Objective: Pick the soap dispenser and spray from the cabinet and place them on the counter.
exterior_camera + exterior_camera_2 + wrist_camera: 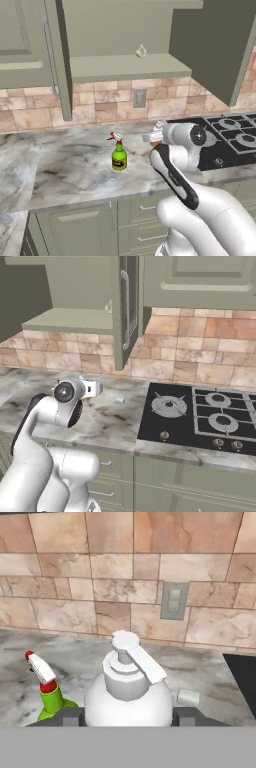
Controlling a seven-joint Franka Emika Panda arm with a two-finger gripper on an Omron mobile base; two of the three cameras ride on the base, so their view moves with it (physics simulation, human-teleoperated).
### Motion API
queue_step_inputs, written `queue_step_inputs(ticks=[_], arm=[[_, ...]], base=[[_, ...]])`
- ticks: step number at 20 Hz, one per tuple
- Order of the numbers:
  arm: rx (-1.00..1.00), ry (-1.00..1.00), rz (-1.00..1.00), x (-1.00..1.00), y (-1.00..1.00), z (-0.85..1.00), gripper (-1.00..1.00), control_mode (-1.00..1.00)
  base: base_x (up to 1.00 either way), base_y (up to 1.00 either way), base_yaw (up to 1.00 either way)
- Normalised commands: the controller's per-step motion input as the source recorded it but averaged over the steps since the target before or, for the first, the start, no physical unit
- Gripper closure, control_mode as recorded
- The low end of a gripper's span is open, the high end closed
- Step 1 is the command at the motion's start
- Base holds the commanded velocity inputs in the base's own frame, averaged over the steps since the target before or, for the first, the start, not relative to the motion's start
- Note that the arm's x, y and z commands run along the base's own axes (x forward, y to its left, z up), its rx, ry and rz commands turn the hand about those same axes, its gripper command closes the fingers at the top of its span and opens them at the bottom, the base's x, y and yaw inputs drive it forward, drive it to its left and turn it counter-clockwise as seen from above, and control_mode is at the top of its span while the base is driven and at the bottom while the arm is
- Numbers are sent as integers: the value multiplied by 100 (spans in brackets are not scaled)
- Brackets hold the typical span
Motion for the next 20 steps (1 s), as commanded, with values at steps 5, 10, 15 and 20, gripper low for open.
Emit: queue_step_inputs(ticks=[5,10,15,20], arm=[[0,0,5,21,4,-42,100,-100],[0,-7,4,1,0,-20,100,-100],[-2,-7,2,0,0,-22,100,-100],[-4,0,1,1,3,-39,100,-100]], base=[[0,0,0],[0,0,0],[0,0,0],[0,0,0]])
